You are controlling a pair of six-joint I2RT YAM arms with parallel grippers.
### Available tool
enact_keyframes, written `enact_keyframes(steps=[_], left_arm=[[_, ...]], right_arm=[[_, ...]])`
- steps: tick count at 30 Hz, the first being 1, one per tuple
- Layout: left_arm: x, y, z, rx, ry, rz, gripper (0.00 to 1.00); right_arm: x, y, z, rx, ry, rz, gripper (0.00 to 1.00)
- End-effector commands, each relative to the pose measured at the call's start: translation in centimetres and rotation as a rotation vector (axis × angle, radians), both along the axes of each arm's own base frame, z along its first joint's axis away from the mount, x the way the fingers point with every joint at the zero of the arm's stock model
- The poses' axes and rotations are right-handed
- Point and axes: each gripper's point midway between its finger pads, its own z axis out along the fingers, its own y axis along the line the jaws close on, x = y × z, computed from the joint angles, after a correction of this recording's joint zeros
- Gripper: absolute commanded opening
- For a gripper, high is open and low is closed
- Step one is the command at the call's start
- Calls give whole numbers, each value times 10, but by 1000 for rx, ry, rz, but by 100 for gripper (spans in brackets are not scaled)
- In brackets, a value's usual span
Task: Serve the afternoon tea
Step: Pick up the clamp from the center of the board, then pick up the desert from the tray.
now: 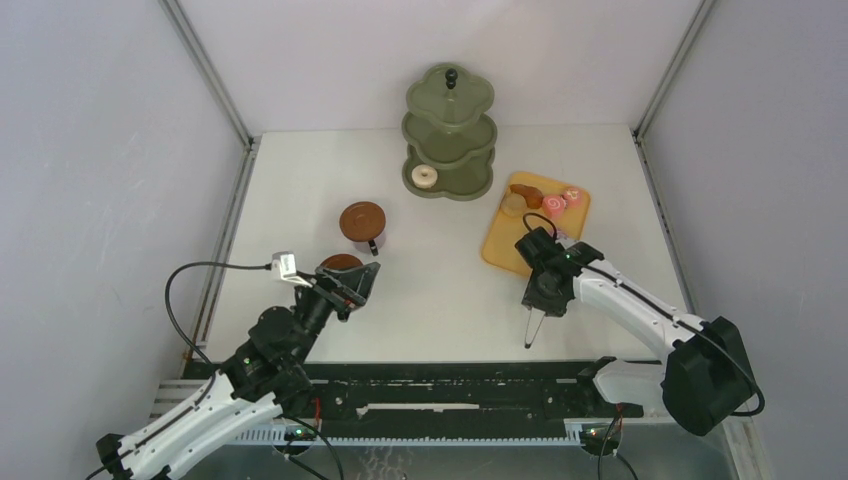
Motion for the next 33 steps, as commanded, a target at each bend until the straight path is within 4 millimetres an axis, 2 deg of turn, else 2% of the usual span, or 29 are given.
enact_keyframes(steps=[1, 14, 20, 33], left_arm=[[0, -7, -1, -23, 0, -24, 94], [0, -8, -5, -26, 10, -25, 93], [0, -9, -5, -26, 13, -26, 93], [3, -12, -11, -15, 28, -25, 93]], right_arm=[[9, 2, 0, 11, -23, 10, 47], [16, -3, -14, -8, 11, 3, 48], [18, -7, -14, -6, 9, -6, 50], [33, -8, -23, 13, 6, -13, 53]])
